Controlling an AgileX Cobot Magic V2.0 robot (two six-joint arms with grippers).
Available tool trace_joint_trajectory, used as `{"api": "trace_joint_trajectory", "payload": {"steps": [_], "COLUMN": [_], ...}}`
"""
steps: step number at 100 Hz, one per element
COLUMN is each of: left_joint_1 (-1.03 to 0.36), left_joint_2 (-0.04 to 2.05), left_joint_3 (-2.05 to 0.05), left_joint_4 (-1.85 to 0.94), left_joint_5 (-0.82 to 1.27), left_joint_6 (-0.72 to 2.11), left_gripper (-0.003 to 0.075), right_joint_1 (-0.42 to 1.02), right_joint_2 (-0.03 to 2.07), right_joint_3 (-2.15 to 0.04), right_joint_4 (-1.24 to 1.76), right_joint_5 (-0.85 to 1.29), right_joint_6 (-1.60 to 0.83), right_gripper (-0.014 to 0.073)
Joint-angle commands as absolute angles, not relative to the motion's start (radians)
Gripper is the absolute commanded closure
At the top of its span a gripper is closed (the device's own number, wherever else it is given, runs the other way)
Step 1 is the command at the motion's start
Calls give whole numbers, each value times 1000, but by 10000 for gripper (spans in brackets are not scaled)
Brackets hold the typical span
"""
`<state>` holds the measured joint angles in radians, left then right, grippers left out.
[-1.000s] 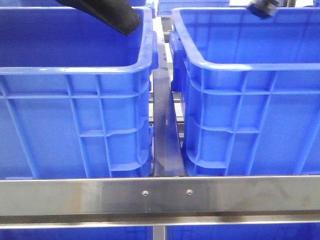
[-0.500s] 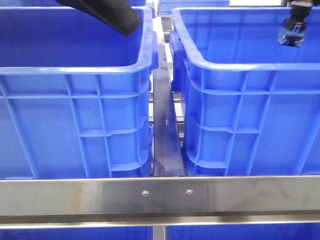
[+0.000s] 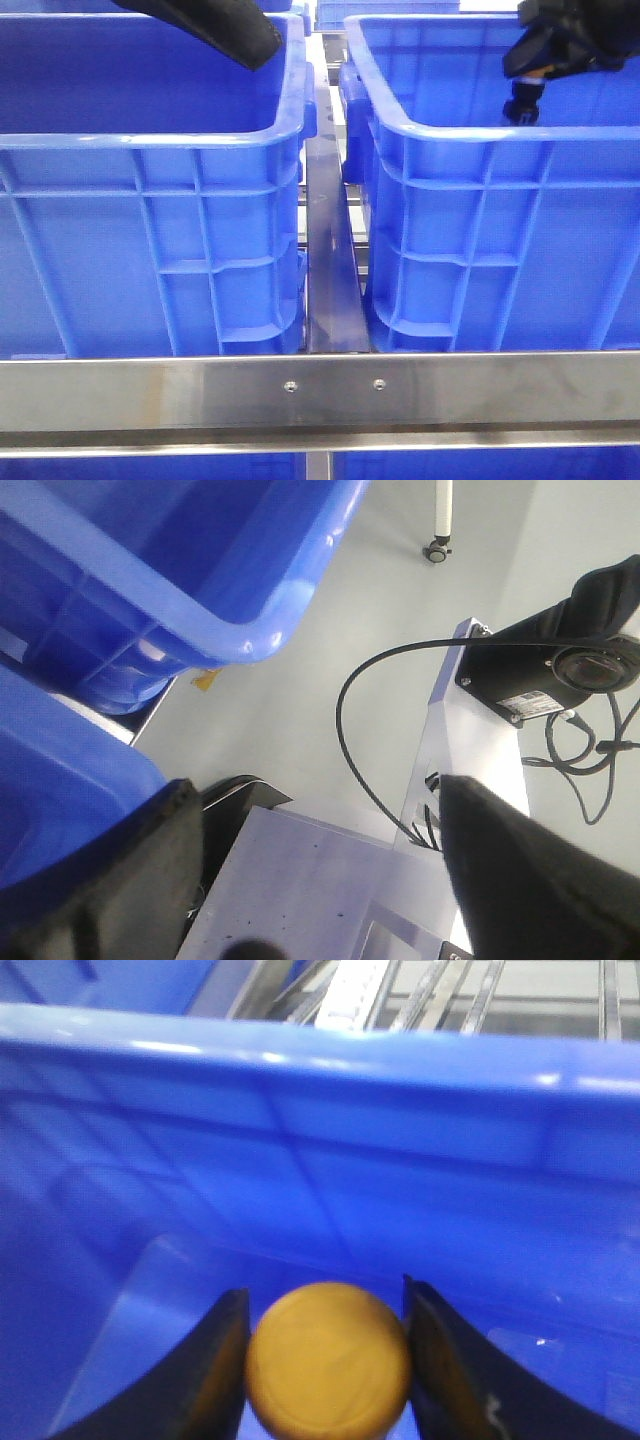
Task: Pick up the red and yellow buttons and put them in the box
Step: 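Lower the yellow button into the empty crate with the right gripper and release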
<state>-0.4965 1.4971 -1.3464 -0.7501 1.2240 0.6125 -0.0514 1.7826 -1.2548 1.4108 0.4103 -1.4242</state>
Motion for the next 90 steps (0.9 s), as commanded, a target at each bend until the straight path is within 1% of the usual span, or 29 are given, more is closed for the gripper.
{"api": "trace_joint_trajectory", "payload": {"steps": [1, 25, 60, 66, 73, 80, 85, 90], "left_joint_1": [-504, -504, -504, -504, -504, -504, -504, -504], "left_joint_2": [1455, 1455, 1455, 1455, 1455, 1455, 1455, 1455], "left_joint_3": [-1376, -1376, -1376, -1376, -1376, -1376, -1376, -1376], "left_joint_4": [-812, -812, -812, -812, -812, -812, -812, -812], "left_joint_5": [1251, 1251, 1251, 1251, 1251, 1251, 1251, 1251], "left_joint_6": [605, 605, 605, 605, 605, 605, 605, 605], "left_gripper": [239, 239, 239, 239, 239, 239, 239, 239], "right_joint_1": [-47, -37, -36, -36, -36, -36, -36, -36], "right_joint_2": [1765, 1845, 1883, 1888, 1891, 1892, 1892, 1892], "right_joint_3": [-1315, -1365, -1365, -1365, -1365, -1365, -1365, -1365], "right_joint_4": [1449, 1449, 1449, 1449, 1449, 1449, 1449, 1449], "right_joint_5": [422, 385, 392, 387, 382, 382, 382, 382], "right_joint_6": [-1436, -1437, -1437, -1437, -1437, -1436, -1436, -1436], "right_gripper": [430, 430, 430, 419, 353, 232, 125, 49]}}
